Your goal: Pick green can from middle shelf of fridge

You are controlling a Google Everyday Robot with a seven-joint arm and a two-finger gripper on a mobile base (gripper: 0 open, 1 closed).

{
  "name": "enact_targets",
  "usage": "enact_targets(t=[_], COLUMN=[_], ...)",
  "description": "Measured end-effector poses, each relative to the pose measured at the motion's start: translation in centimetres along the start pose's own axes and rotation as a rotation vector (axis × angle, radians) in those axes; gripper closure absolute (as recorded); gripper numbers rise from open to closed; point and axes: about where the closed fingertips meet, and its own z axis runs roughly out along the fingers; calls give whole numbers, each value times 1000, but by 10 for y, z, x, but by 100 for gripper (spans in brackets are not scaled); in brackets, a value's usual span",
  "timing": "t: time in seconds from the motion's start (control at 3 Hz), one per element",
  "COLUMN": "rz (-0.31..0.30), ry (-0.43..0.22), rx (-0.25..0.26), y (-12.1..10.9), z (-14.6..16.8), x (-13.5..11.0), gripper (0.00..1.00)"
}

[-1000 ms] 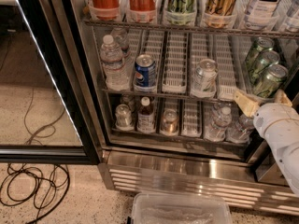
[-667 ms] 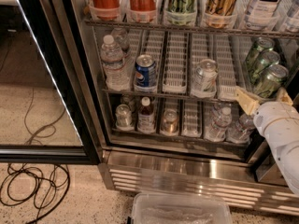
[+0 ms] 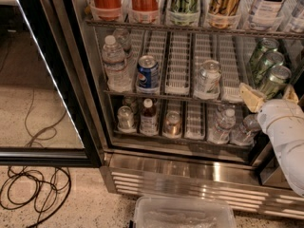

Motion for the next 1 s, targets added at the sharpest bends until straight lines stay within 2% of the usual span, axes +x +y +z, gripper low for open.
enact_targets(t=[1.0], rz=[-22], ry=[-48], rx=[35], y=[-5], z=[20], x=[-1], gripper=[23])
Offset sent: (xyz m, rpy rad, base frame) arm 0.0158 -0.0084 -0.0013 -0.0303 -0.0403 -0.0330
